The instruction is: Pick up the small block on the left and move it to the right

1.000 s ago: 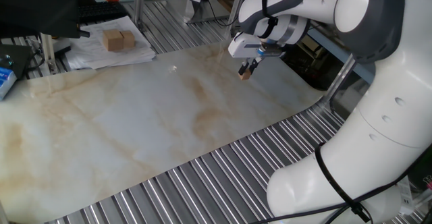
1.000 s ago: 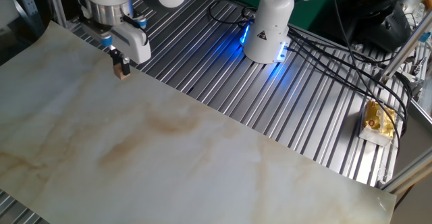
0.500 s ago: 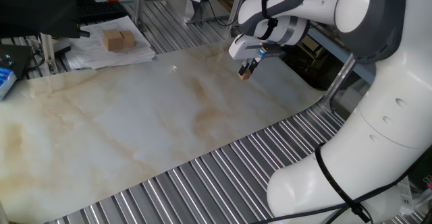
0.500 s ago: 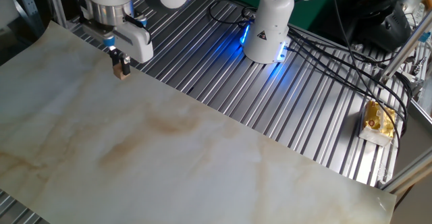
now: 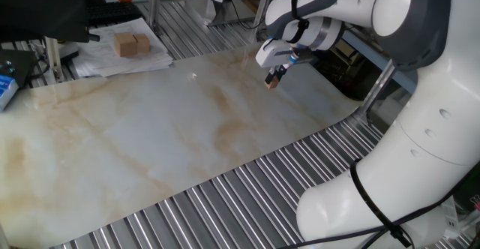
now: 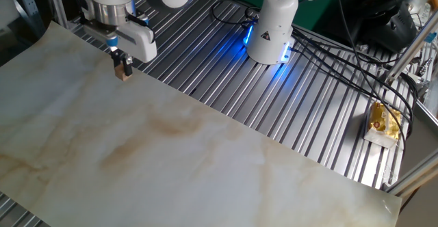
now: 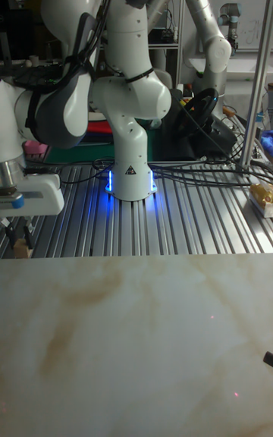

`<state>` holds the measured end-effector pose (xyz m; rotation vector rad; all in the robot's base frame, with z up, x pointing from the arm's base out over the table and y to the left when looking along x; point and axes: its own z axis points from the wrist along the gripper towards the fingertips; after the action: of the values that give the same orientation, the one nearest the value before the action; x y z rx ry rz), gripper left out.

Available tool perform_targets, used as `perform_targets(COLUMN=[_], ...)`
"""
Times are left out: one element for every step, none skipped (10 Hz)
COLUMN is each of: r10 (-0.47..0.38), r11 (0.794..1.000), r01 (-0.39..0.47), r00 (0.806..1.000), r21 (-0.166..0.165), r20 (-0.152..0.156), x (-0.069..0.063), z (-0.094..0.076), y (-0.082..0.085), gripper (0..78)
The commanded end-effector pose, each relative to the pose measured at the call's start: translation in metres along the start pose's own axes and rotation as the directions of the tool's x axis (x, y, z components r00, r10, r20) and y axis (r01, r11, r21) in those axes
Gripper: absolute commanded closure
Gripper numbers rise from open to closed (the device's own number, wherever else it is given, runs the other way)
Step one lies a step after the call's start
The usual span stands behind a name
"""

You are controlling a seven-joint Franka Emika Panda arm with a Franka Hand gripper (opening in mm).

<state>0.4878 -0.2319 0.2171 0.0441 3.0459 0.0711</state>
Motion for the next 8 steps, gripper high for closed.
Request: perform_targets(r10=[-0.108,-0.145,-0.172,-0.185,-0.185,-0.127,-0.152,-0.147], r11=[0.993,0.987,0.983,0.98,0.98,0.989,0.988,0.989], r01=[0.109,0.147,0.176,0.189,0.188,0.128,0.153,0.147], r00=[0.994,0.988,0.983,0.98,0.981,0.992,0.988,0.989], r21=[0.047,0.061,0.062,0.061,0.061,0.073,0.025,0.015], r20=[-0.024,-0.047,-0.065,-0.066,-0.063,-0.019,-0.028,-0.024], x=[-0.0008,-0.0008,-0.0008,-0.0008,-0.0008,-0.0008,-0.0008,-0.0008], z=[-0.0013,-0.0013,-0.0013,-0.0013,-0.0013,-0.0013,-0.0013,-0.0013], y=[-0.0004,-0.0004,-0.0004,-0.0004,-0.0004,-0.0004,-0.0004,-0.0004], gripper=[76.3,76.3,76.3,76.3,76.3,76.3,76.3,76.3])
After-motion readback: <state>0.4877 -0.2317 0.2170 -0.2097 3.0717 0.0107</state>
